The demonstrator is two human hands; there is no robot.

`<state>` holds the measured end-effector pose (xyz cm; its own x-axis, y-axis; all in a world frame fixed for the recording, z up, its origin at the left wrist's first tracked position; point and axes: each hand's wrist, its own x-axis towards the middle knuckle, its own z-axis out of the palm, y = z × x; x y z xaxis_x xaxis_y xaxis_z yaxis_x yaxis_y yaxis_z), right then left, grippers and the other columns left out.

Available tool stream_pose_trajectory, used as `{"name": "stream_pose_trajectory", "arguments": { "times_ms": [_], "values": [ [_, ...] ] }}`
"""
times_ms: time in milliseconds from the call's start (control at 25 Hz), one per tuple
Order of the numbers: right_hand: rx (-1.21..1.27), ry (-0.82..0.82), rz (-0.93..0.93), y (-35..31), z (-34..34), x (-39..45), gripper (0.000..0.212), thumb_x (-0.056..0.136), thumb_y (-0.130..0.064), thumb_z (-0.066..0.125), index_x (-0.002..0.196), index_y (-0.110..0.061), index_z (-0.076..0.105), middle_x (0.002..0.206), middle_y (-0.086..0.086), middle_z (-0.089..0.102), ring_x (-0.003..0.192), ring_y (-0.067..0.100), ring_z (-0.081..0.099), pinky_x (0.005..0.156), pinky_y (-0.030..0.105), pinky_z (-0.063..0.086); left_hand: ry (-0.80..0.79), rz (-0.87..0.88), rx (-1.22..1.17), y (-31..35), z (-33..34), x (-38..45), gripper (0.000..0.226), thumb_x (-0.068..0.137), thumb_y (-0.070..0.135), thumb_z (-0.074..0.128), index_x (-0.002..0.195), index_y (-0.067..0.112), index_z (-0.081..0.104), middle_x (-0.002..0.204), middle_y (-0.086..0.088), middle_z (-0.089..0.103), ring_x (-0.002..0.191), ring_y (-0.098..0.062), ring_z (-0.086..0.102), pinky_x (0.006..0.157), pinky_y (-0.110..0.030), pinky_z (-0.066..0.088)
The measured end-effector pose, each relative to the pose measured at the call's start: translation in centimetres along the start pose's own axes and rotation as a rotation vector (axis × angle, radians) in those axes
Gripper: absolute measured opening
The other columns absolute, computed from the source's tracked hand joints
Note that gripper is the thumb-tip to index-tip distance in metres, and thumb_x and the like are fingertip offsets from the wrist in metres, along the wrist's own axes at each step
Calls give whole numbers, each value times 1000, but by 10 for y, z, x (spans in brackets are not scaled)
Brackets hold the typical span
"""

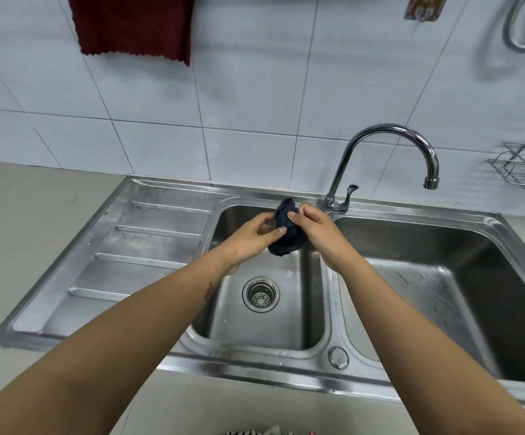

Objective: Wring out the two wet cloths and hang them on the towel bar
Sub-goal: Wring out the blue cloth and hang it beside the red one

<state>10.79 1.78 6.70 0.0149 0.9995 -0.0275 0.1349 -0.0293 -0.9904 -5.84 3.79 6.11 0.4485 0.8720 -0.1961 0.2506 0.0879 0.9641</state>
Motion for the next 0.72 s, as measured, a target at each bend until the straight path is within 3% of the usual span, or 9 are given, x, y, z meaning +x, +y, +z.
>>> {"name": "stream_pose_trajectory", "arguments": {
  "times_ms": [80,160,280,400,520,600,720],
  "values": [
    [5,9,-15,-6,-2,2,34,92,-16,57,64,-24,39,62,-2,42,60,11,38,56,26,30,-2,17,-66,2,1,0,41,92,34,61,131,26,49,114,2,65,111,-9,58,87,-23,42],
    [-1,26,-5,-7,-3,2,28,90,-16,60,69,-23,42,65,1,49,64,14,45,59,27,35,23,32,-81,4,3,3,29,92,30,62,117,18,55,109,0,65,104,-10,59,82,-25,43],
    [14,70,55,0,-3,0,16,83,-30,67,83,-25,52,83,3,60,76,18,55,69,32,41,121,57,-177,7,2,8,11,92,20,62,97,14,54,100,-7,68,97,-22,64,87,-37,53],
    [-25,55,116,6,-10,-1,17,82,-38,69,90,-23,63,80,-6,59,74,11,52,69,27,40,242,23,-356,7,-5,13,6,94,21,59,92,20,53,107,-13,66,104,-34,64,90,-52,53],
    [-148,-34,178,5,-14,-6,34,82,-51,66,97,-20,66,95,-11,64,91,6,57,81,23,42,252,9,-379,9,-12,13,8,94,18,59,102,19,55,113,-15,65,101,-32,66,77,-45,56],
    [-184,-77,150,3,-9,-7,41,80,-57,64,104,-23,66,107,-10,67,103,6,59,92,25,43,211,6,-314,12,-9,12,13,92,16,62,105,14,58,105,-11,68,93,-26,67,70,-37,54],
    [-112,-83,57,1,-1,-4,15,86,-34,67,92,-21,64,98,1,70,92,14,65,87,29,49,176,12,-266,18,2,10,11,89,19,67,93,16,57,93,-6,67,84,-20,66,69,-34,54]
  ]
}}
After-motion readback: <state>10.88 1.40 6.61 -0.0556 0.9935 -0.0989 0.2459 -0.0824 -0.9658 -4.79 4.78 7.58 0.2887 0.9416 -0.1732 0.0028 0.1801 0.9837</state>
